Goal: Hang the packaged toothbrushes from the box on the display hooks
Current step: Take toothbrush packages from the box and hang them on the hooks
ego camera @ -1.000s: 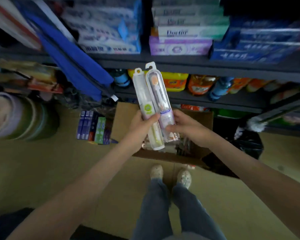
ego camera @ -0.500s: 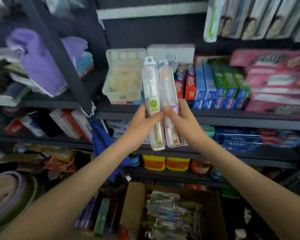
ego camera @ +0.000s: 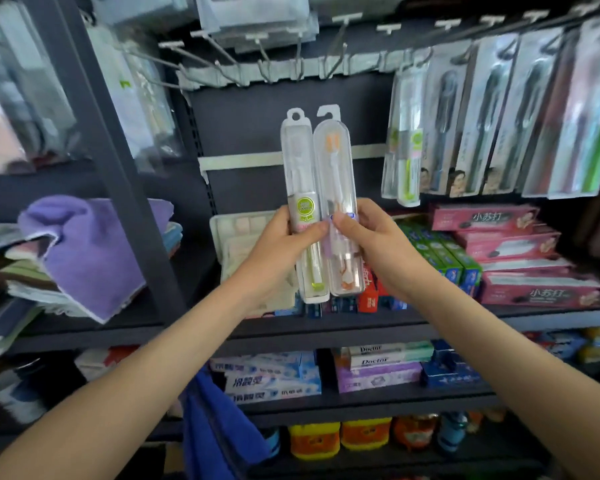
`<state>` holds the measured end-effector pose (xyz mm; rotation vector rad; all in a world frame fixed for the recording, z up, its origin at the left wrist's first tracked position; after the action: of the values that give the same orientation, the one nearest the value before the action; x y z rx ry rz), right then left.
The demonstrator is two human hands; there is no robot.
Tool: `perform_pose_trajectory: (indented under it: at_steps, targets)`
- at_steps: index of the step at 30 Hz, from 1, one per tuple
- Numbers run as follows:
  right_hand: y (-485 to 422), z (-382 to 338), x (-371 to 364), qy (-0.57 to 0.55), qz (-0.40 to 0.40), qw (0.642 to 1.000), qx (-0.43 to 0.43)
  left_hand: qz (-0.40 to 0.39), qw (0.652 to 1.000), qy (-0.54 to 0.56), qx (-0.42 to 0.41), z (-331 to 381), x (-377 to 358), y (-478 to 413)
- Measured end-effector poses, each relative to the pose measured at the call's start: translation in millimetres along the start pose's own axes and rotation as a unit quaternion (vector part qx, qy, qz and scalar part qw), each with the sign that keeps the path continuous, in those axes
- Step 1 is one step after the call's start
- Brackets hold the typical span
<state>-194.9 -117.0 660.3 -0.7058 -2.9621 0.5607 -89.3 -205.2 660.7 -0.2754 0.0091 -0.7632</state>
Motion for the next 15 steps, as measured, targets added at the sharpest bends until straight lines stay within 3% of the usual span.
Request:
perform_pose_trajectory:
  at_steps: [8,15]
  targets:
    - [-14.4,-47.4,19.3,0.051,-0.004,0.997,0.056,-0.006,0.999,0.016,-0.031,37.6,-14.9,-18.1]
    - [-23.5,-76.1,45.7,0.079,-0.002,0.994,0.076,0.049,0.996,-0.064,-0.046,60.3,-11.5,-31.8]
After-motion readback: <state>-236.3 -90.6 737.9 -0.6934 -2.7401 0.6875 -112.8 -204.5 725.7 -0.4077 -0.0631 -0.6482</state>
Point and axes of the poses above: each hand's wrist, its own y-axis away from the middle knuckle, its own x-axis out of the back of the hand, z = x × y, the point moved 7 cm from there along -y, towards the middle knuckle, and after that the axes turned 2 degrees about x, right-handed, at the moved point
